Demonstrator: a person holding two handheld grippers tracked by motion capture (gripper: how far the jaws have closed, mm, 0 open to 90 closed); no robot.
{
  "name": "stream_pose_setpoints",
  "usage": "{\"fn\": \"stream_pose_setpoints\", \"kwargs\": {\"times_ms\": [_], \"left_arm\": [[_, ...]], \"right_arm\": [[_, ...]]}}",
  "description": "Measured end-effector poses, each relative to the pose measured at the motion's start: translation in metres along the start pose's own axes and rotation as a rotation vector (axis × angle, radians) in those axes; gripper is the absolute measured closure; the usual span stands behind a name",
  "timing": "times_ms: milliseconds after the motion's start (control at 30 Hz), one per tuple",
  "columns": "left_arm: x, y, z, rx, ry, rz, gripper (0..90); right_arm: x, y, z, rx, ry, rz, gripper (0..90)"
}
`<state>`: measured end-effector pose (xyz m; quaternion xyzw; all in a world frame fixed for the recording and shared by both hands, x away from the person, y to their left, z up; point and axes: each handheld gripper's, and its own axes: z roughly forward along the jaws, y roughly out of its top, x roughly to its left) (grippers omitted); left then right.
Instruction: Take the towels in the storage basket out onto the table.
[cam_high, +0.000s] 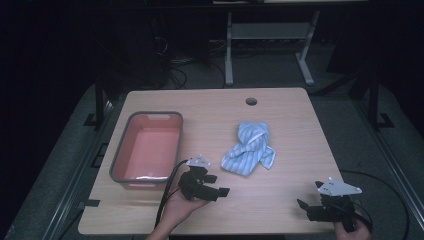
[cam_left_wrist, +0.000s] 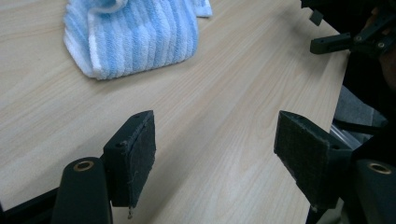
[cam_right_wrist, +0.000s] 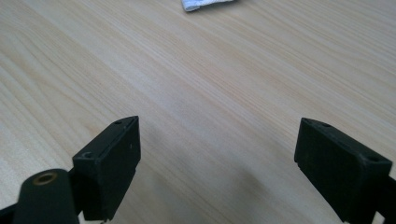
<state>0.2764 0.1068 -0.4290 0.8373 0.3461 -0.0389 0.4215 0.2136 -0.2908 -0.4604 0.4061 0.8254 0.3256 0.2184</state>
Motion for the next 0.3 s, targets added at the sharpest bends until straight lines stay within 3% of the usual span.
{"fn": "stream_pose_setpoints", "kwargs": {"times_ms": [267,300], "left_arm": [[-0.002,-0.016,0.004,0.003,0.038,0.037,28.7],[-0.002,-0.018,0.004,0.005,0.024,0.038,28.7]], "right_arm": [[0.009,0.001,0.002,-0.006,0.012,-0.004,13.9],[0.011,0.001,0.003,-0.007,0.014,-0.007,13.9]]}}
